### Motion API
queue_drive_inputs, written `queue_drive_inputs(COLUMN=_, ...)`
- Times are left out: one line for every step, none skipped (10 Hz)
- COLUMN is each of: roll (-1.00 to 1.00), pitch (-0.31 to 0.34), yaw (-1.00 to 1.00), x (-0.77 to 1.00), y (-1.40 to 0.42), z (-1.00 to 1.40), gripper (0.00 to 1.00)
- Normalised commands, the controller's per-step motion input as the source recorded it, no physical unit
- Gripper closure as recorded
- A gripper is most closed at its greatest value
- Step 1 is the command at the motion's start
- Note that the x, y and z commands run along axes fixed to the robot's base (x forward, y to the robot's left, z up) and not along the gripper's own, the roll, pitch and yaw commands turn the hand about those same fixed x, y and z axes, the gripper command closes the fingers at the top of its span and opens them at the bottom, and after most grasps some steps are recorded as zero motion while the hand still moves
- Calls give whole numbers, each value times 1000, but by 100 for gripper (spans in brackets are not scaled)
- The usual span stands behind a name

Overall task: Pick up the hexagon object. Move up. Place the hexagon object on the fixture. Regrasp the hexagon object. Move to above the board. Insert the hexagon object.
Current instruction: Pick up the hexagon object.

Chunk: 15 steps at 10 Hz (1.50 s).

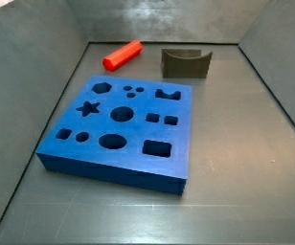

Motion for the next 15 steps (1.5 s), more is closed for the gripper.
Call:
queue_drive_inputs(roll=1, pitch=-20, yaw=0, x=0, y=-37, z=-63, gripper=0)
queue_drive_inputs(roll=0, pitch=-27, yaw=-949, x=-71, y=-31, z=-300, gripper=0)
queue_drive_inputs(roll=0, pitch=-14, yaw=-1000, x=0, y=0, z=-414, gripper=0)
queue_drive_inputs(roll=-10, pitch=-66, yaw=-1000, x=0, y=0, z=-543, gripper=0)
queue_drive_inputs(roll=-30, pitch=-166, yaw=-1000, x=-46, y=-11, z=-683, gripper=0)
queue_drive_inputs(roll=-46, pitch=-177, yaw=-1000, x=-80, y=-26, z=-711, gripper=0)
queue_drive_inputs(roll=-134, pitch=-110, yaw=-651, x=-343, y=-180, z=-860, gripper=0)
queue_drive_inputs(roll=-46, pitch=0, yaw=0, x=0, y=23, z=0, gripper=0)
queue_drive_inputs(roll=-91, pitch=0, yaw=0, x=-83, y=0, z=-834, gripper=0)
queue_drive_inputs(roll=-74, pitch=0, yaw=-43, x=-1000, y=-186, z=-974, gripper=0)
queue_drive_inputs(roll=-79, pitch=0, yaw=3, x=-931, y=-40, z=-983, gripper=0)
queue_drive_inputs(roll=-77, pitch=0, yaw=0, x=-937, y=-34, z=-989, gripper=0)
queue_drive_inputs(roll=-87, pitch=0, yaw=23, x=-851, y=-57, z=-934, gripper=0)
queue_drive_inputs(roll=-101, pitch=-27, yaw=111, x=-640, y=0, z=-863, gripper=0)
queue_drive_inputs(roll=-151, pitch=-13, yaw=134, x=-309, y=0, z=-811, gripper=0)
